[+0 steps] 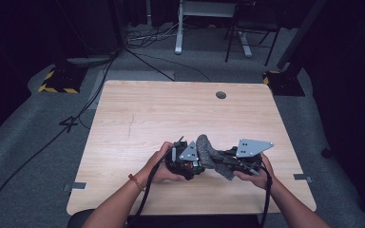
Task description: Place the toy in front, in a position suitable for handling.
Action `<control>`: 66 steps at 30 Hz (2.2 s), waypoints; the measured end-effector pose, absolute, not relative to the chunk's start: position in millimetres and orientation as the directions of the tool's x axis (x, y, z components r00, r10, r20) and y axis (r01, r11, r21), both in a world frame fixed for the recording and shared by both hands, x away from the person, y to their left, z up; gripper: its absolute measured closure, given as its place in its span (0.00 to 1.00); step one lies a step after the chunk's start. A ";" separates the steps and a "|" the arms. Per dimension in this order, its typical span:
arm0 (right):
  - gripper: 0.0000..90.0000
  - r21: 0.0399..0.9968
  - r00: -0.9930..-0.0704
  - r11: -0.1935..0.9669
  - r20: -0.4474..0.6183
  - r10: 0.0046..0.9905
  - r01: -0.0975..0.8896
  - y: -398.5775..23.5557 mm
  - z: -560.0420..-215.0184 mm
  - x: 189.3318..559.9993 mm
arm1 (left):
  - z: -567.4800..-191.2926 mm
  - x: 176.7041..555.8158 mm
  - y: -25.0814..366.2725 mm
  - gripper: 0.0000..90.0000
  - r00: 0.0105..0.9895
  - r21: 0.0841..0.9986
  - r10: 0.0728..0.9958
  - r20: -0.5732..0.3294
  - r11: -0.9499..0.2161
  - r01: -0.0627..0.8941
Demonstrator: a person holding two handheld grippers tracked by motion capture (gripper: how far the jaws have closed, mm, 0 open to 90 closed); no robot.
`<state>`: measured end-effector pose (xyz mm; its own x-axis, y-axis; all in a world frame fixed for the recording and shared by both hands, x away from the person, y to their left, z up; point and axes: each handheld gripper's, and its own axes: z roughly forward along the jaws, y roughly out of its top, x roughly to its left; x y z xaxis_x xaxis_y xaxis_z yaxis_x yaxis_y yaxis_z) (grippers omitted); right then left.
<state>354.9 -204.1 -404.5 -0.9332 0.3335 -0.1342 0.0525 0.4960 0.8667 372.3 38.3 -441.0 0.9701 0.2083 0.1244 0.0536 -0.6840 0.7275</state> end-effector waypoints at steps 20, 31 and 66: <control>0.88 0.801 -0.900 0.596 -0.213 0.380 0.062 -197.7 -412.2 361.0 | -440.3 368.2 32.4 0.37 0.968 0.696 0.198 0.157 -0.718 0.034; 0.88 0.813 -0.916 0.571 -0.134 0.379 0.118 -205.0 -419.9 368.5 | -430.6 367.8 41.6 0.37 0.967 0.746 0.212 0.142 -0.665 0.036; 0.89 0.867 -0.937 0.490 -0.098 0.335 0.085 -203.6 -405.2 356.4 | -437.4 371.4 36.2 0.37 0.969 0.728 0.208 0.131 -0.684 0.049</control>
